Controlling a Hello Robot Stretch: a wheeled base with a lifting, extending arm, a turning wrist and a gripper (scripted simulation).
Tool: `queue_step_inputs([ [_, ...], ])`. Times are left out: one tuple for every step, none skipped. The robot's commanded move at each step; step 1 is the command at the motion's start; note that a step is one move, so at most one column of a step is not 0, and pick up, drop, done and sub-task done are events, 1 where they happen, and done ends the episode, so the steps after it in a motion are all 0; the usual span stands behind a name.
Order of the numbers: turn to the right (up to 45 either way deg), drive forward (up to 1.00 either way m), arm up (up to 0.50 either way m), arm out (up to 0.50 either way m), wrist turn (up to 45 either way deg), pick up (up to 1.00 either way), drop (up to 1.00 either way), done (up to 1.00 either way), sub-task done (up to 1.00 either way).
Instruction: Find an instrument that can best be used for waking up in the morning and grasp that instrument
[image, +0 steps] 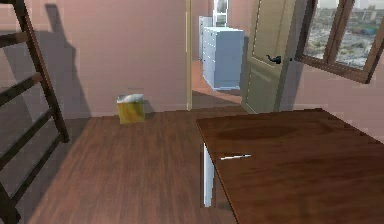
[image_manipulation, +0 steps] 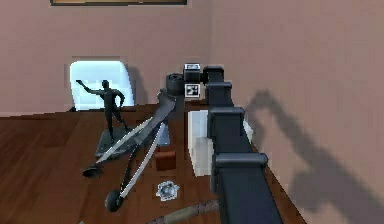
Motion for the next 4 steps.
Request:
queue_step_inputs([
  [0.0, 0.0, 0.0, 0.0, 45.0, 0.0, 0.0, 0.0, 0.0],
  [0.0, 0.0, 0.0, 0.0, 45.0, 0.0, 0.0, 0.0, 0.0],
  [0.0, 0.0, 0.0, 0.0, 9.0, 0.0, 0.0, 0.0, 0.0],
  [0.0, 0.0, -0.3, 0.0, 0.0, 0.0, 0.0, 0.0, 0.0],
])
